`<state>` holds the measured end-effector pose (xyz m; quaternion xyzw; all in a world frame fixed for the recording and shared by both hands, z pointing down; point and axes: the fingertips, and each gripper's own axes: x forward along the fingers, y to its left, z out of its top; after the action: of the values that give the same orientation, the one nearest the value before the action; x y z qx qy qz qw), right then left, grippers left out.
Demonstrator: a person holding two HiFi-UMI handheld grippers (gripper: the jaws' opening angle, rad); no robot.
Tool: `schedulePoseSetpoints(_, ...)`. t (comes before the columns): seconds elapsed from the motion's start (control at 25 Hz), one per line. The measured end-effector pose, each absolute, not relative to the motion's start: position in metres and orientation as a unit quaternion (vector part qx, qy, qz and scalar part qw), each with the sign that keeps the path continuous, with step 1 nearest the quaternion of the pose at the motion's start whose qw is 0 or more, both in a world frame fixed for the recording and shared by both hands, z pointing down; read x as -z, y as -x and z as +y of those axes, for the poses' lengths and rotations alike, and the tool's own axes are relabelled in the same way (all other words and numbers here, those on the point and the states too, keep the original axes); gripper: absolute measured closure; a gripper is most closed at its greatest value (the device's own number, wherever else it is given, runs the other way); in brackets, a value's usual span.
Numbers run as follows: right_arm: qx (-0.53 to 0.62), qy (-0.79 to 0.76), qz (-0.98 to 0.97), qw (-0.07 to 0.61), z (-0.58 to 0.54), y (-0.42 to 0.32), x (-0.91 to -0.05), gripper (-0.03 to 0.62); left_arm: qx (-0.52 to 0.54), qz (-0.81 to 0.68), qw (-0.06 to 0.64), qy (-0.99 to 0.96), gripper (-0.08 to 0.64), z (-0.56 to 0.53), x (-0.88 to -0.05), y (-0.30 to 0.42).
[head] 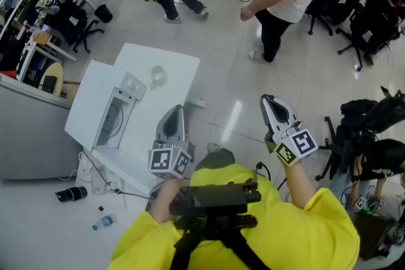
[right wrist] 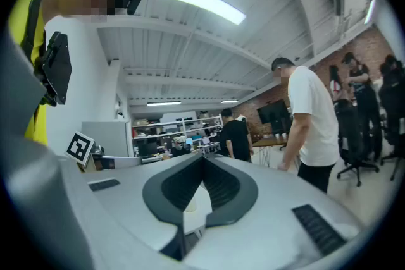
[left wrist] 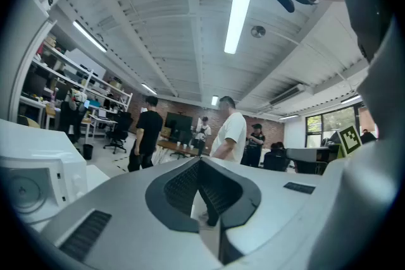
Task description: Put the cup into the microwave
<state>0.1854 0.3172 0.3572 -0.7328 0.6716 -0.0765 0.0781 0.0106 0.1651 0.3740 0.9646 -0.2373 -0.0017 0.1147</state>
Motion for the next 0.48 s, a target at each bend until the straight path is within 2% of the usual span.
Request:
schedulePoseSetpoints(0.28,0.073,0.643,0.760,0.060,0.159,-0.165,-0.348,0.586,0.002,-0.325,0.115,-0.939,0.566,0.059,-0.368,0.024)
schedulePoseSetpoints(0.36,0.085,0.608,0.788,0.047,0.123,-0.148,-0.357,0.544,0.007,-0.364,0.121,-0.923,0.566,0.040,-0.369,0.046)
schedulePoseSetpoints(0.44,0.098,0.579,0.809,0.032,0.091,-0.131,-0.372,0.541,0.006,-0.399,0.124,-0.909,0.566,0.024,-0.379,0.067)
schedulePoseSetpoints(0.48,0.103,0.567,0.817,0.024,0.075,-0.123,-0.380,0.518,0.002,-0.416,0.126,-0.900,0.566,0.017,-0.386,0.078)
